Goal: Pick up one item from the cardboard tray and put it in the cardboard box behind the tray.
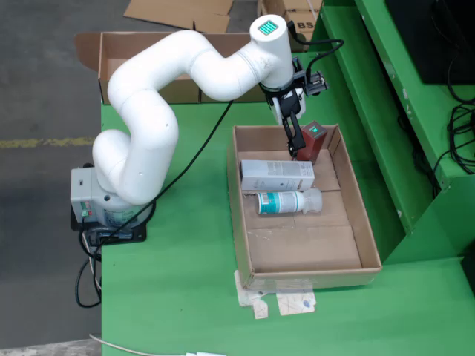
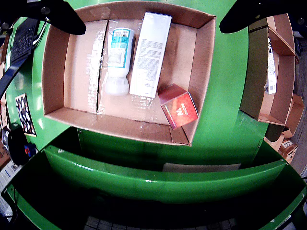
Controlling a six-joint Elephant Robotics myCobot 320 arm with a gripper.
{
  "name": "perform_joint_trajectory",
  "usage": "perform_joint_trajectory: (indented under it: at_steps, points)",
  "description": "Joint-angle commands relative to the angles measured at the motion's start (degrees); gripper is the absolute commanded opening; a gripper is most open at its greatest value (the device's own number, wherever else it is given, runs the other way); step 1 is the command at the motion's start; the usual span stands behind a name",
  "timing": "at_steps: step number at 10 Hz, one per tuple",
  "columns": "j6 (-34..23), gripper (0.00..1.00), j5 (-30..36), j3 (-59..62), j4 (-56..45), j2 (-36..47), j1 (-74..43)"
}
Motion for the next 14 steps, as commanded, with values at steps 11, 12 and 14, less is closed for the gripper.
perform_joint_trajectory:
  at_steps: [11, 12, 14]
  points:
    - [-4.48, 1.00, 3.13, 14.51, -2.45, -10.65, -3.85]
    - [-4.42, 1.00, 2.99, 14.28, -2.21, -11.45, -3.58]
    - [-4.42, 1.00, 2.99, 14.28, -2.21, -11.45, -3.58]
